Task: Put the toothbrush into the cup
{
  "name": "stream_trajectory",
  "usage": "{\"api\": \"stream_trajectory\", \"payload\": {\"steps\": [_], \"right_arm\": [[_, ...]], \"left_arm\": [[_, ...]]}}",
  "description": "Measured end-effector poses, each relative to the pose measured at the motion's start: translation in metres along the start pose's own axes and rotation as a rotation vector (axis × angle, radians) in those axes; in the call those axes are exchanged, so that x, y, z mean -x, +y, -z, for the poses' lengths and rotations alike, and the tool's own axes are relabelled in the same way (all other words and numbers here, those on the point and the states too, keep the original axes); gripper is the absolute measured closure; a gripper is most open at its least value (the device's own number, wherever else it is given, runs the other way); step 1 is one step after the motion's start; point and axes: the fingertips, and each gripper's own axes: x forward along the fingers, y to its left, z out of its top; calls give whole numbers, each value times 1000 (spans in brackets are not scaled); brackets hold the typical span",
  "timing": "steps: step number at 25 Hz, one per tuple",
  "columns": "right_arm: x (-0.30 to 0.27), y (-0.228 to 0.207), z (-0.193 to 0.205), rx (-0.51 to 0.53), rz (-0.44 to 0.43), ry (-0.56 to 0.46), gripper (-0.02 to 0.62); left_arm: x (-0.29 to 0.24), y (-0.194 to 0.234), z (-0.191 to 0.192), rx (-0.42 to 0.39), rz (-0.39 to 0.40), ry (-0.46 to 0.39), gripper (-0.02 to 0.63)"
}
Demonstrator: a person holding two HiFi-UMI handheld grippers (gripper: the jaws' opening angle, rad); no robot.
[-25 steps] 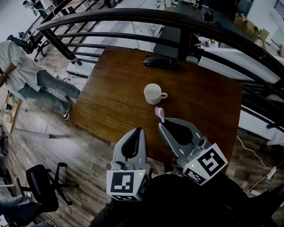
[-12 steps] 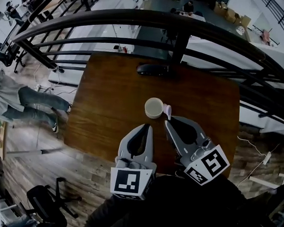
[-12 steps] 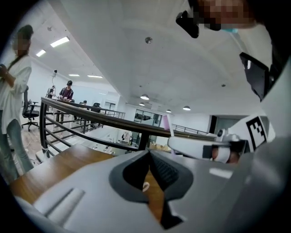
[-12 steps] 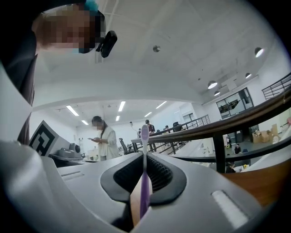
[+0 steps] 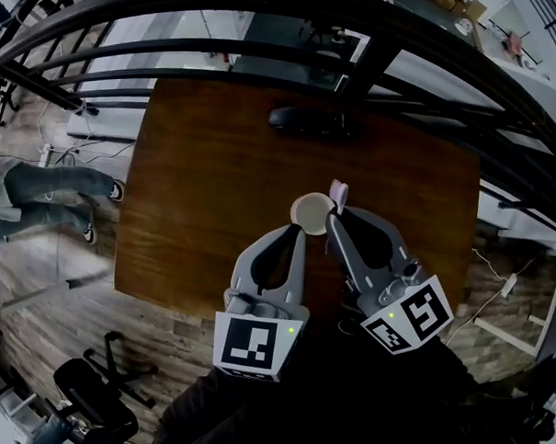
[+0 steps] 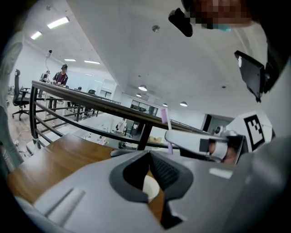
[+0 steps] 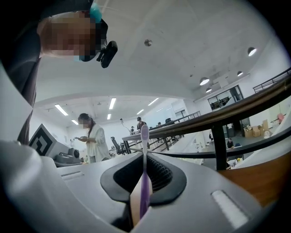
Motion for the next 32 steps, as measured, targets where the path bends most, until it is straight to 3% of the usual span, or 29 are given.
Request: {"api": "stream_trajectory", "payload": {"steps": [7,13,17,22,32], "right_arm": [[-31,-28,30,-65,28,7,572],[-31,-46,63,-89,51,61,571],[-32,-46,78,-106,47,84,569],[-38,-42,73,-102,19,38,569],[-45,-40,101,-85,44,110,566]], "left_arm": [[-26,34,21,40,-13,101,598],[-43,34,48,49,-9,179,597],[-48,34,57,62,-5,199,598],[-50,43,62,63,-7,210,598],[-49,52,75,96,-10,234,598]]}}
